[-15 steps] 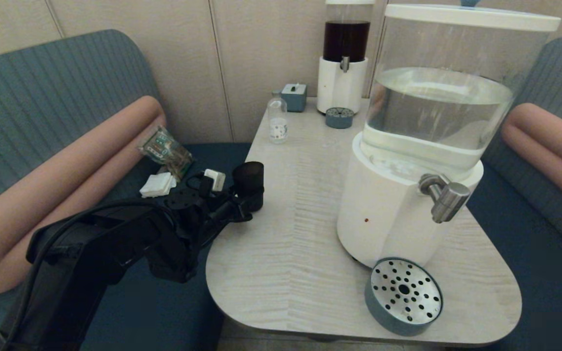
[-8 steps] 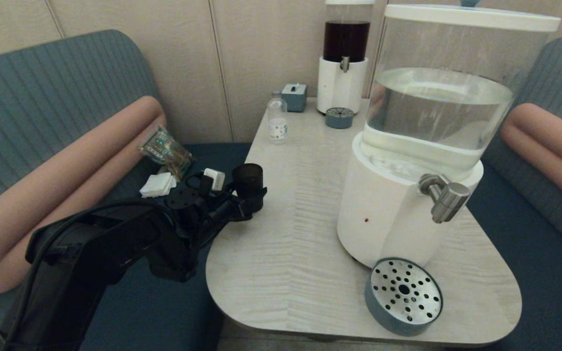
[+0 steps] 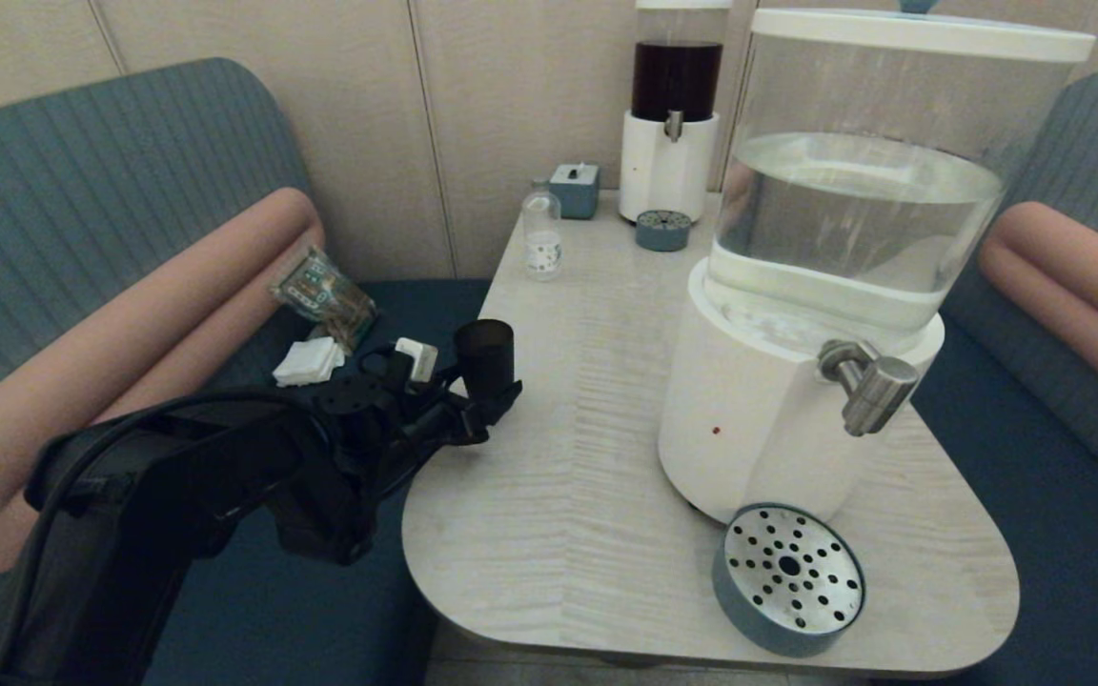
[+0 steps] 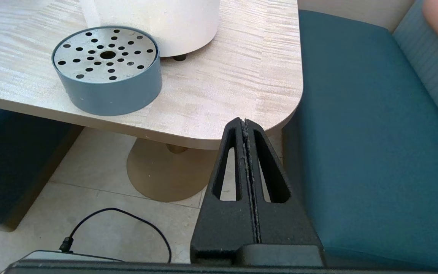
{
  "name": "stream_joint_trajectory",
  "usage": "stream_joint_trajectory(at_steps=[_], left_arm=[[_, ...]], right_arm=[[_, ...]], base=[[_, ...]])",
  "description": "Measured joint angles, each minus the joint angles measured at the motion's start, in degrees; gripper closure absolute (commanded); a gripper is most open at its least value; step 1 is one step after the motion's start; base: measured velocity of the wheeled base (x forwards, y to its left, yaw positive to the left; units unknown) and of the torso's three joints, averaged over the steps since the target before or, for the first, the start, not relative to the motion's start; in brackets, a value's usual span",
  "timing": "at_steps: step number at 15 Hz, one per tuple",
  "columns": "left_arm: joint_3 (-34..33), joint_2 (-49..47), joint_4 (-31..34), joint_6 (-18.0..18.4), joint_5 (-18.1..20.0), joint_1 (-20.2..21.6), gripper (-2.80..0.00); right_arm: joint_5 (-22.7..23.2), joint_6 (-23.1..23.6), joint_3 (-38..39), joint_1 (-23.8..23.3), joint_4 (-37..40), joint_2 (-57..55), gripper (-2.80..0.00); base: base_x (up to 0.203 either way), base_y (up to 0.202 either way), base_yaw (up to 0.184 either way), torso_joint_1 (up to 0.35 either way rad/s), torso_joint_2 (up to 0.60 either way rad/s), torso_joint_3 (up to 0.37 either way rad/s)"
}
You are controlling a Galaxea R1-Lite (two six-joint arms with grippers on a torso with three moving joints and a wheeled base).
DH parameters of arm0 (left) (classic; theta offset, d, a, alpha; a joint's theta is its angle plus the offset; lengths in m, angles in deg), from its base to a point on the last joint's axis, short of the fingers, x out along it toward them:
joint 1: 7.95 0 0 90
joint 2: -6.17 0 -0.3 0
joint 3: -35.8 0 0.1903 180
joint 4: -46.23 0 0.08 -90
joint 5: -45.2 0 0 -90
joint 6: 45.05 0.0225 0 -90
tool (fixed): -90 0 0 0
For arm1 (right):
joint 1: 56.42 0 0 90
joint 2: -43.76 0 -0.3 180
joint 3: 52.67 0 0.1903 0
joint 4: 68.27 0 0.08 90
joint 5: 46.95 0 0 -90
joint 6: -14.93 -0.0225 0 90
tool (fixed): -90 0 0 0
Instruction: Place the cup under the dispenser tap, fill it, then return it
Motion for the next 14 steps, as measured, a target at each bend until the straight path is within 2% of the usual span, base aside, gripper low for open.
stream_joint_trajectory(at_steps=[7, 14], left_arm=[[-21.35, 13.04, -0.04, 0.65, 0.22, -0.07, -2.8], [-41.4, 33.63, -0.01, 1.84, 0.27, -0.09, -2.76]], right_arm=[[0.0, 0.0, 0.0, -0.02, 0.0, 0.0, 0.0], [-0.02, 0.0, 0.0, 0.0, 0.0, 0.0, 0.0]], base=[[0.0, 0.0, 0.0, 0.0, 0.0, 0.0], [0.0, 0.0, 0.0, 0.0, 0.0, 0.0]])
